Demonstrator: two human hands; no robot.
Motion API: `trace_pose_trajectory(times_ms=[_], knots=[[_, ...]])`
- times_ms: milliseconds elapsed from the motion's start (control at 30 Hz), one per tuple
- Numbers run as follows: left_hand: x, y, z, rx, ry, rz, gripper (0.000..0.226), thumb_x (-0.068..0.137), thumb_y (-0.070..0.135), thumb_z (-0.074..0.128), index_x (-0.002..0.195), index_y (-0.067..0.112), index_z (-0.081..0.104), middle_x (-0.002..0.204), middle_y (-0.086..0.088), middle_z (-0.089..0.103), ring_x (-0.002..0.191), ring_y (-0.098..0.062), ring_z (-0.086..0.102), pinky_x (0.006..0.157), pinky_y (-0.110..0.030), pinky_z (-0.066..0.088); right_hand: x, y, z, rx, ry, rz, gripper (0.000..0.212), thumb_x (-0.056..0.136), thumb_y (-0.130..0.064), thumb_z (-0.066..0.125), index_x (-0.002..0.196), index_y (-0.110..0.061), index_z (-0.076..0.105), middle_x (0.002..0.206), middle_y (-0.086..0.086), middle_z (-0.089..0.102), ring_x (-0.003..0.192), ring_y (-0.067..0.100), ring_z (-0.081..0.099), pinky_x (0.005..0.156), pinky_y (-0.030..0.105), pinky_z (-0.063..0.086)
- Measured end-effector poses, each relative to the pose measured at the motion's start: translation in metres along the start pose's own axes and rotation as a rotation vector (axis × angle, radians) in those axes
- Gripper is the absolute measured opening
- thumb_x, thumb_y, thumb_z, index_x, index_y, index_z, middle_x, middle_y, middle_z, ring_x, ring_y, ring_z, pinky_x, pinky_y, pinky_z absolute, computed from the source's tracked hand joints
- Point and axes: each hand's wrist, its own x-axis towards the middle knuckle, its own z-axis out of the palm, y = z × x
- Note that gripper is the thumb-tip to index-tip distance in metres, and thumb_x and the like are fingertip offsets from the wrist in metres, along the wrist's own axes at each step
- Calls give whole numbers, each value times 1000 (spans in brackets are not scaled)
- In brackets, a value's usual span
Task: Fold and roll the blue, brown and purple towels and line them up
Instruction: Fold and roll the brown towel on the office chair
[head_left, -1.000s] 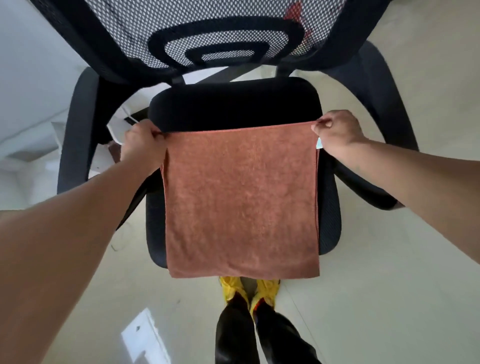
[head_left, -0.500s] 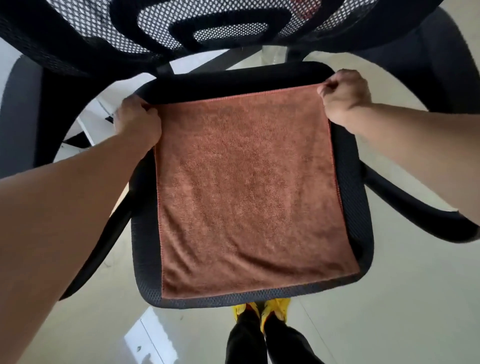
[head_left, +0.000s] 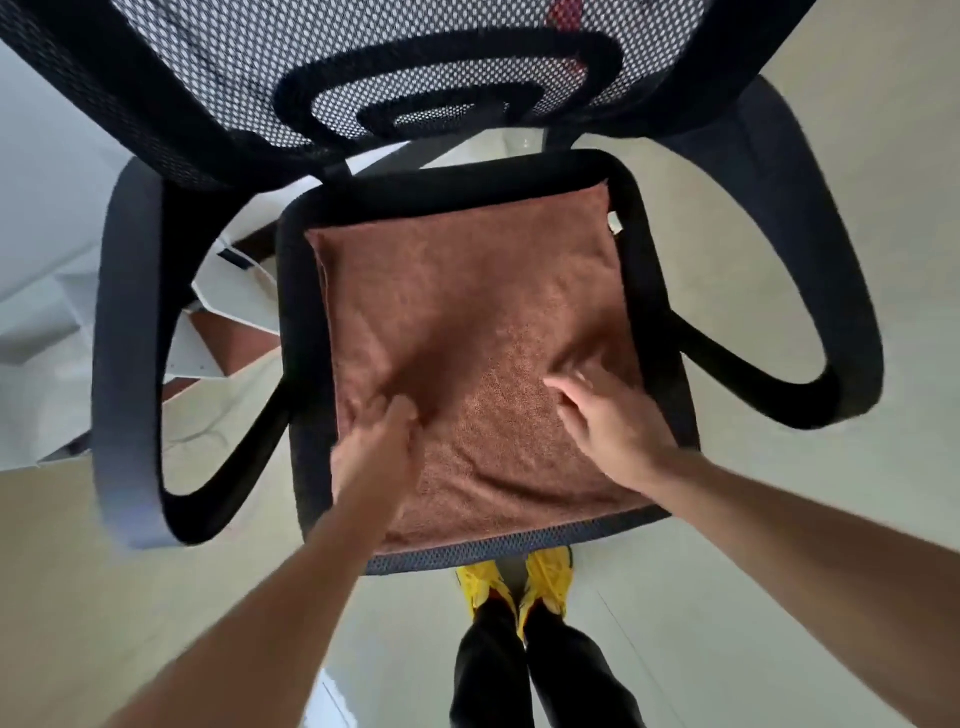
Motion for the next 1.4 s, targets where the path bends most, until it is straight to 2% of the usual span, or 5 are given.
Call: trace_pose_trajectory(times_ms=[200,433,733,1000,1400], knots=[[-95,-36,13,-151,12,-407,16,90,27,59,91,14,51,92,-10,64,80,-38,60,59,-36,39,-91,28,9,153,27,479,38,91,-19,61,128,-14,56,108,11,56,89,31,64,67,42,55],[-112,-27,22,-445,65,-827,29,80,32,71,92,15,51,87,-13,68,80,-32,58,68,-39,46,-119,8,18,135,-17,287,16,84,-13,69,99,-13,66,96,6,62,86,25,61,60,34,51],[-109,-20,23,-1217,176,-1427,27,69,15,84,78,4,61,73,-13,70,58,-20,66,47,-25,49,-135,25,20,746,124,1249,52,80,-64,60,70,-14,64,68,3,71,66,24,69,62,40,55],[-120,-14,8,-1388,119,-1465,14,79,5,74,81,4,59,82,-11,66,61,-17,58,48,-20,50,-122,12,8,1262,228,1542,23,75,-25,82,78,-11,64,59,-2,68,48,7,64,42,19,44],[-63,6,-68,-1402,313,-1114,4,91,4,55,93,7,55,65,-9,59,39,-10,58,38,-16,44,-40,-16,-85,1353,430,1136,15,89,-15,66,104,-15,64,67,3,59,42,8,53,43,16,43]])
